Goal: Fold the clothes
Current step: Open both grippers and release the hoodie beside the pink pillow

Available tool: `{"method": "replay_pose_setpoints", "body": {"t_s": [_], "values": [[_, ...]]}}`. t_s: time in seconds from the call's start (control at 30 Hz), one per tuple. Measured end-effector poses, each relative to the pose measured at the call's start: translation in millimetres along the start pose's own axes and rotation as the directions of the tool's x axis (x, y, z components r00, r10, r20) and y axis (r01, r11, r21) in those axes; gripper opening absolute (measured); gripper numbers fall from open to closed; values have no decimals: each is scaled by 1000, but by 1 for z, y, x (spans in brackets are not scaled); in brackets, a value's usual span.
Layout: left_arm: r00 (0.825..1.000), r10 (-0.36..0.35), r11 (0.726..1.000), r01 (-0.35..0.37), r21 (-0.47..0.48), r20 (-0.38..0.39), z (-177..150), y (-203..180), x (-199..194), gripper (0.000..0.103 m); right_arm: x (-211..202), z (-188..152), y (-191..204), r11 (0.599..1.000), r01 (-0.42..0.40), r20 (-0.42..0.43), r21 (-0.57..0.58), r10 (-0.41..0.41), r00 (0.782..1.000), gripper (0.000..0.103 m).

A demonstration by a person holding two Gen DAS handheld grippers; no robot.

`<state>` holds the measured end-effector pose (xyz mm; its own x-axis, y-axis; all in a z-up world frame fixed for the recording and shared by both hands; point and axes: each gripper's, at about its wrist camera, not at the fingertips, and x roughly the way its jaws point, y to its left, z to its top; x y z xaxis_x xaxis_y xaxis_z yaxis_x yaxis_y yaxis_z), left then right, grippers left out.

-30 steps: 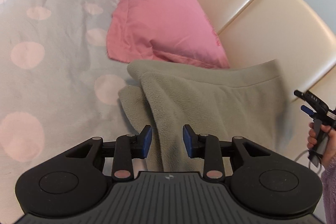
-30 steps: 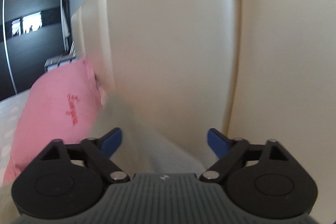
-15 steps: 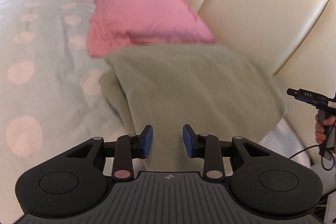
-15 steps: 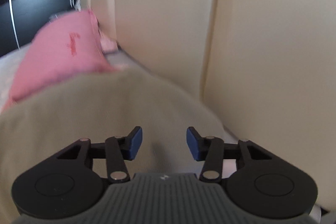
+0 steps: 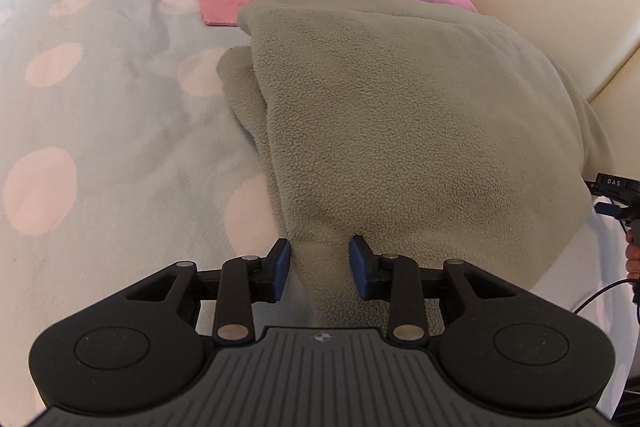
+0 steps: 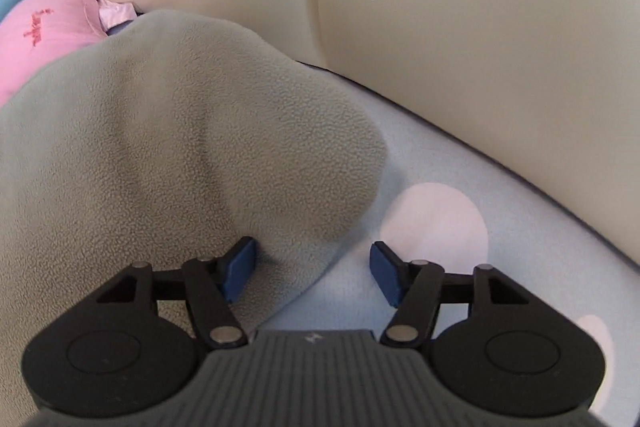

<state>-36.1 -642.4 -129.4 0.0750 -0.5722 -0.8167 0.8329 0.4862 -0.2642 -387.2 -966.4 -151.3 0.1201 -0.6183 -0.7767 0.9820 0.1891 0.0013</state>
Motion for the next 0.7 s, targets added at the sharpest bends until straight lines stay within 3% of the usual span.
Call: {"method": "replay_pose_setpoints", "body": {"t_s": [0.13,0.27,0.43,0.57,0.7], "values": [[999,25,999,-27,33,45,-5,-5,-26,29,-23,1,5,1000,2,17,5,-3,1000,56],[991,53,995,-63,83,120,-11,-10,-66,29,-68,5,17,999,-52,65,10,51,997,57],[973,47,988,-78,132,227,-20,-21,-135,29,-150,6,36,986,-151,110,-72,158,981,59],[968,52,983,-93,158,244,-29,-28,-188,32,-230,5,54,955,-239,137,-178,264,955,60],[959,87,977,-134,163,268,-41,-33,-234,41,-306,-4,73,937,-264,151,-231,302,941,65]]}}
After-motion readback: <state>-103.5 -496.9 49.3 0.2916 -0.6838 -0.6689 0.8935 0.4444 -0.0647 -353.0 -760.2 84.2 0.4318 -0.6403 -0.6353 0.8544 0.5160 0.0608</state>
